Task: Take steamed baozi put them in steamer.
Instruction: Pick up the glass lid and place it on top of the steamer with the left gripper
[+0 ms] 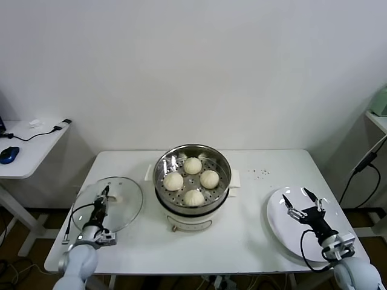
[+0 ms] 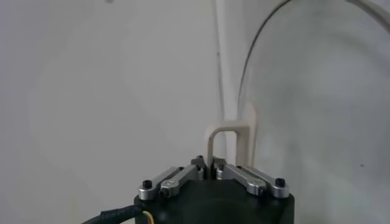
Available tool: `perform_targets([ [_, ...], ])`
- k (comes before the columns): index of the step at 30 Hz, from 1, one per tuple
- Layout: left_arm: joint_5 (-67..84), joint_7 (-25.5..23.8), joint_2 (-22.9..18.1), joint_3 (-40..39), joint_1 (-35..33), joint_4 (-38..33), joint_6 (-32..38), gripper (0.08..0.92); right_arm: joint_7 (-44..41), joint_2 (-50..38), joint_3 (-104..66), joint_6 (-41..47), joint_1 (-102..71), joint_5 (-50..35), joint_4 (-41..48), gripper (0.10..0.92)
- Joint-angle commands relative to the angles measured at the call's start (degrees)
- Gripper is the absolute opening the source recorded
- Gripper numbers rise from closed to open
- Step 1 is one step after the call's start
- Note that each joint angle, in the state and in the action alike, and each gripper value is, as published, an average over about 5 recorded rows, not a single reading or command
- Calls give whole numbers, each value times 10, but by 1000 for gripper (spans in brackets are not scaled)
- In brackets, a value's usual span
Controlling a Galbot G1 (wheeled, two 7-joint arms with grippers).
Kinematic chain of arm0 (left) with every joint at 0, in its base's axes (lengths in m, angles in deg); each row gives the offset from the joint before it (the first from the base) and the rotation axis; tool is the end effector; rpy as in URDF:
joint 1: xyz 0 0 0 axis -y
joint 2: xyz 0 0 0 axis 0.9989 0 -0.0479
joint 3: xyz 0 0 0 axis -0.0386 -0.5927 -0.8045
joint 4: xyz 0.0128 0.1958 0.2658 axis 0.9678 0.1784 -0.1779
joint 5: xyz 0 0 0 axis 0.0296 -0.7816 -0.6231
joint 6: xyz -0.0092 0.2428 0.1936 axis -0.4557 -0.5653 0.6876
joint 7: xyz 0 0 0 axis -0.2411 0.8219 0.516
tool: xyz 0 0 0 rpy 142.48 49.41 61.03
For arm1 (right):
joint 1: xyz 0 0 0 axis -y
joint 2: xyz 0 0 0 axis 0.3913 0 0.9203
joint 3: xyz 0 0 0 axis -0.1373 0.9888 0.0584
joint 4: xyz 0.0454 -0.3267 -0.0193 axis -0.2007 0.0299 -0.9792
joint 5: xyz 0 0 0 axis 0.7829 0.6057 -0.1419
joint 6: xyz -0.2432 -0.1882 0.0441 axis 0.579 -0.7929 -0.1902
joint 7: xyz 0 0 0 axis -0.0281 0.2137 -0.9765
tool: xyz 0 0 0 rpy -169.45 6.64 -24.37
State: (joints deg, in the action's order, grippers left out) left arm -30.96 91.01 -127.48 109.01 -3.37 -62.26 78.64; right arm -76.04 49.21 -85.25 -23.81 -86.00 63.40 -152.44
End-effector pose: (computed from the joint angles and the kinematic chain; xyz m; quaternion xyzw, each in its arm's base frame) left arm 0.2606 0.1419 -0.4012 -0.0054 -0.6707 -0.7379 0.0754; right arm 0.2088 -0.2035 -0.3405 0.1067 -0.9899 0.0753 0.0547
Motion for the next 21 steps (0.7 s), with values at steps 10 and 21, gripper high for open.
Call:
perform_targets([
  [10,131,-61,114,39,-197,-384,-147,147,0,-8,-2,-1,19,2,20,823],
  [21,134,-114,240,-56,-171,-497,-353,147,18,-14,17,3,53,11,41,823],
])
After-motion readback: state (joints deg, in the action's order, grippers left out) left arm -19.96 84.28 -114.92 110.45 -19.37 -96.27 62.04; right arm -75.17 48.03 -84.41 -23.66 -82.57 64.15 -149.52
